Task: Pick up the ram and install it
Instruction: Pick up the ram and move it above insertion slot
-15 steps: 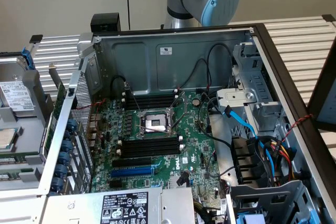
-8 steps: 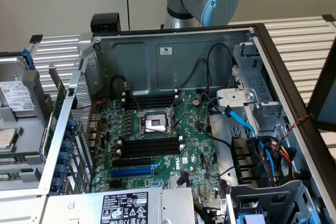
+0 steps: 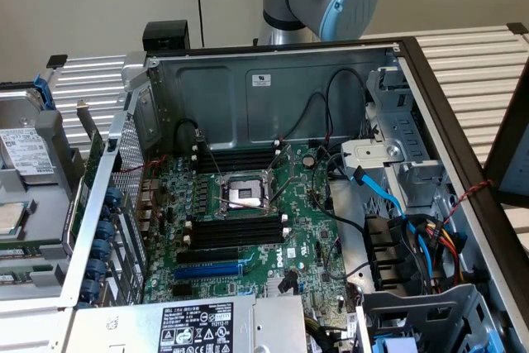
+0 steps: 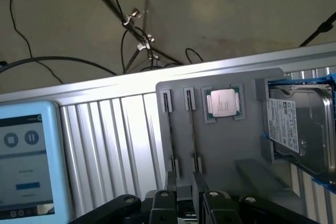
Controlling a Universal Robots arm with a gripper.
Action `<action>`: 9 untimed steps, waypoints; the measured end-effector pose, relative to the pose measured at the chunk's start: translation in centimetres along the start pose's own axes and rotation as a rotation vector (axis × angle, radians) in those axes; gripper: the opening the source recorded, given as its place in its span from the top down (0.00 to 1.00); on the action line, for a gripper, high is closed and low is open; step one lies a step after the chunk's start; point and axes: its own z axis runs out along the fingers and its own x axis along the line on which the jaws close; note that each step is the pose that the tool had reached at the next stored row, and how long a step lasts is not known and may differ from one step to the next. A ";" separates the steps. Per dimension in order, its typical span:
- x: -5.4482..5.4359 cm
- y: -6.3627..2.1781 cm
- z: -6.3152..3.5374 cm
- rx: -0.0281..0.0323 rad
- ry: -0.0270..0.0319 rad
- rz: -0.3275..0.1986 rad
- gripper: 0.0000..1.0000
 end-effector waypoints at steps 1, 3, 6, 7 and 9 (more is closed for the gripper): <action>0.0 0.01 0.15 0.0000 0.0008 0.001 0.73; 0.0 0.03 0.50 -0.0001 0.0016 0.002 0.73; 0.1 0.04 1.05 -0.0001 0.0018 0.004 0.73; 0.1 0.03 1.23 -0.0001 0.0018 0.004 0.73; 0.2 0.04 1.60 -0.0002 0.0018 0.006 0.73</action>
